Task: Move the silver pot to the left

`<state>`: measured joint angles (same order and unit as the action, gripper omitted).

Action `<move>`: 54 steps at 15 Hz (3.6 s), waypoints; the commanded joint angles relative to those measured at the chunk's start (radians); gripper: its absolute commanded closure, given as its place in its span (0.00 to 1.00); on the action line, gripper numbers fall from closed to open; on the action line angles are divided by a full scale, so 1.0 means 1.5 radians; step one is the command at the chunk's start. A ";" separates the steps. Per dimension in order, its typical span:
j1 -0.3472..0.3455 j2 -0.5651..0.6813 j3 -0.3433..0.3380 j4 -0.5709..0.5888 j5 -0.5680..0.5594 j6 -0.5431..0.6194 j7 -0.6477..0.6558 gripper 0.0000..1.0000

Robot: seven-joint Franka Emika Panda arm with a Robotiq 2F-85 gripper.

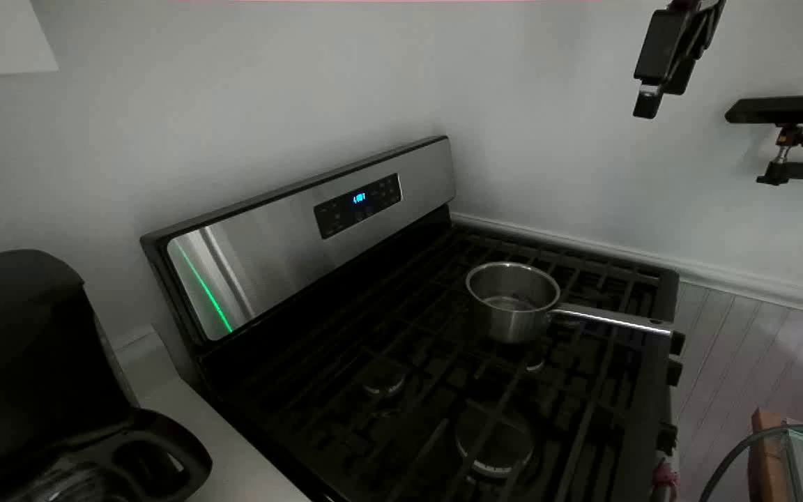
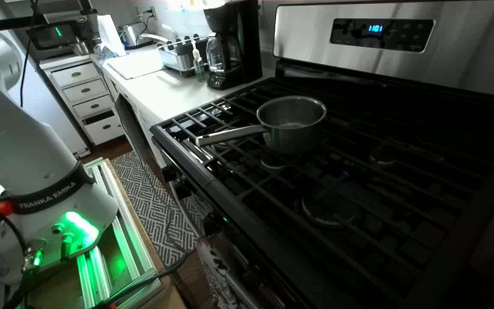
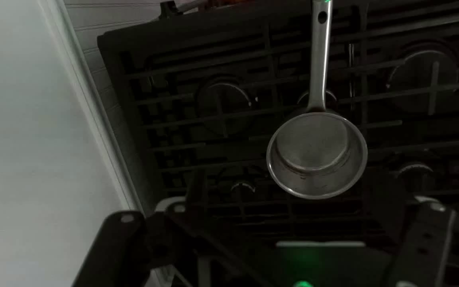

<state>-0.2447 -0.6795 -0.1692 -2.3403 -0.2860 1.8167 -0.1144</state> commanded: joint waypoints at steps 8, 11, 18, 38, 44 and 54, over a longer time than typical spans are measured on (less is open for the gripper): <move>0.010 0.000 -0.007 0.003 -0.005 -0.004 0.005 0.00; 0.010 0.000 -0.007 0.003 -0.005 -0.004 0.005 0.00; 0.010 0.074 -0.057 -0.030 0.002 -0.004 -0.045 0.00; 0.052 0.379 -0.052 -0.042 0.092 0.010 -0.103 0.00; 0.043 0.443 -0.046 -0.030 0.118 0.033 -0.130 0.26; 0.034 0.470 -0.045 -0.013 0.112 0.042 -0.125 0.96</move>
<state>-0.1763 0.0010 -0.2461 -2.3839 -0.1379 1.8753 -0.2811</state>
